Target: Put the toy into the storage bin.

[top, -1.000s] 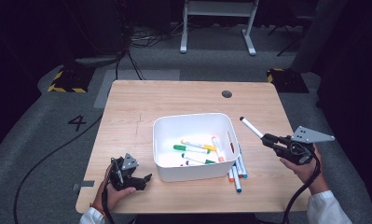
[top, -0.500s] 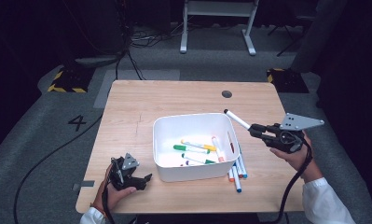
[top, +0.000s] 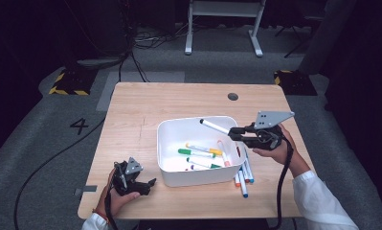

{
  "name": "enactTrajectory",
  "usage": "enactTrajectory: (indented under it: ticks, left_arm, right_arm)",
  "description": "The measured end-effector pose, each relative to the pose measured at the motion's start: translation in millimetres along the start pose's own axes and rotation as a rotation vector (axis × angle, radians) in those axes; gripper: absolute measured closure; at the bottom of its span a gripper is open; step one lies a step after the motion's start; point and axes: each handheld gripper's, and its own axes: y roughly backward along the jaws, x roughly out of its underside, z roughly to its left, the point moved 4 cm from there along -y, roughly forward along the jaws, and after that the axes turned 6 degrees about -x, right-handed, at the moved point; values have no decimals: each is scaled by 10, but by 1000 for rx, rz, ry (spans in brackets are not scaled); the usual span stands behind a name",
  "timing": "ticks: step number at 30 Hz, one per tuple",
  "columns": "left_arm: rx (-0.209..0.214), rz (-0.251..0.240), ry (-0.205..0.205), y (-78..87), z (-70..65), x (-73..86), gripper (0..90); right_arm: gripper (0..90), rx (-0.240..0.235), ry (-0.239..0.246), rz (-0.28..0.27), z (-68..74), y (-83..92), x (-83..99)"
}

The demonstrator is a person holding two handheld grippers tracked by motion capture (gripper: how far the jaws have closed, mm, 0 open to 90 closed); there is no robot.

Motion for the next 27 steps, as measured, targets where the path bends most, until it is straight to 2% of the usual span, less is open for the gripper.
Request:
enactTrajectory:
  ticks: [7,16,24,27]
  left_arm:
    - [1,1,0,1,0,0,124]
    - [-1,0,1,0,0,0,124]
    - [1,1,1,1,0,0,124]
    - [0,0,0,0,0,0,124]
  right_arm:
    - [751,-80,23,53,29,-238,-35]
    - [751,-204,95,177,119,-506,-45]
    - [751,-290,128,268,273,-612,22]
    - [751,-308,140,305,308,-620,48]
